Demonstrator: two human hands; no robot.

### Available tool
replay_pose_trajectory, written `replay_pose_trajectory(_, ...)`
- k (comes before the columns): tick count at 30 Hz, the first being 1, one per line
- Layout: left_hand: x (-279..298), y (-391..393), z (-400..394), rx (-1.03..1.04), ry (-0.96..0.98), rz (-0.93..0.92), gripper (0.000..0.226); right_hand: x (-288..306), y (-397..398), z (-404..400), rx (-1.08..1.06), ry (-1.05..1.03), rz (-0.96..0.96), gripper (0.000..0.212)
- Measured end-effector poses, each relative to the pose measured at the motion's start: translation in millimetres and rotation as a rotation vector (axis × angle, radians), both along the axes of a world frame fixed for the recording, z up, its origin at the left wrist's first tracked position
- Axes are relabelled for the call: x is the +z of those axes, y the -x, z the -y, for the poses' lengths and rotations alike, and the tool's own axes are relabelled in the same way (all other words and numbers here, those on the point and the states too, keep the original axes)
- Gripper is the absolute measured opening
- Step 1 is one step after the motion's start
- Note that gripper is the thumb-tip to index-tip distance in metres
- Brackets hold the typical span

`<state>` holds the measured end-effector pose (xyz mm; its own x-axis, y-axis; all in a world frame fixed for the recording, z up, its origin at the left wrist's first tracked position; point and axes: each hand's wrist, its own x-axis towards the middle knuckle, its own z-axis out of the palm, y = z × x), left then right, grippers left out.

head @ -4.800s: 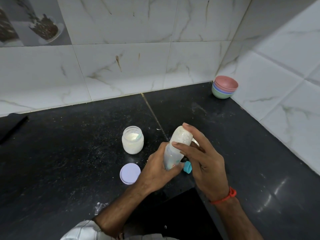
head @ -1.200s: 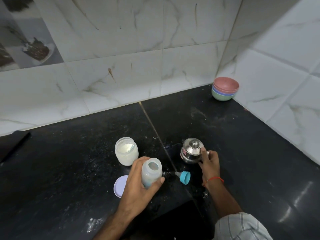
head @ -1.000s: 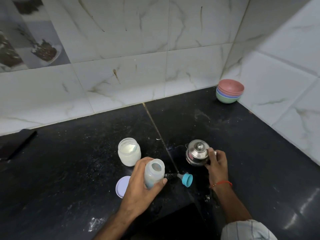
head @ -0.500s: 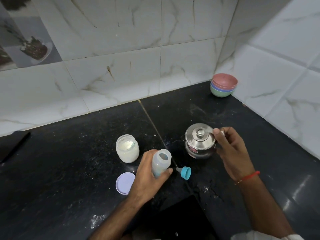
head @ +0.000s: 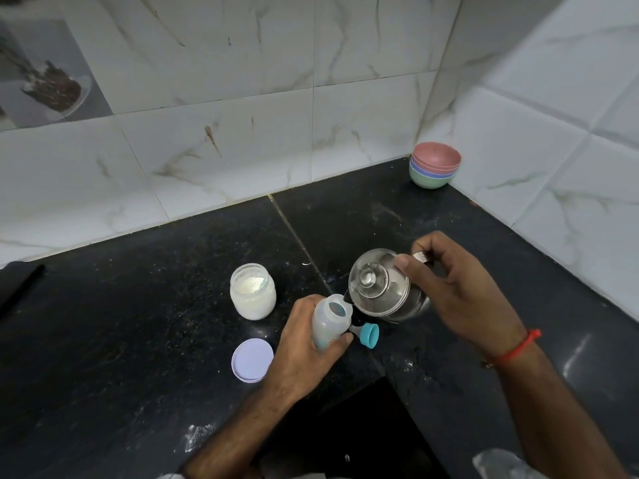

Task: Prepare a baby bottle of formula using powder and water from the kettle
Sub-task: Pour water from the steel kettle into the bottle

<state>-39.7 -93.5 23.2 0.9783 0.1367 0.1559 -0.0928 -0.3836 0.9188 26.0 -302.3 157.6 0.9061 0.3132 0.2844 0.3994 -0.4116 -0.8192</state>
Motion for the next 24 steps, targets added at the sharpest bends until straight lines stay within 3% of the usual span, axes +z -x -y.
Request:
replay_pose_trajectory(10,2.1,5.1,-4.4,-0.026,-0.008,-0.003,0.058,19.2,9.9,-18.9,0.022,0.284,0.134,0.018)
replay_pose_trajectory(24,-1.6,3.5,-5.4,-0.035,-0.034,-0.003,0.059,32.3,10.8,-23.9,0.058,0.401,0.233,0.022)
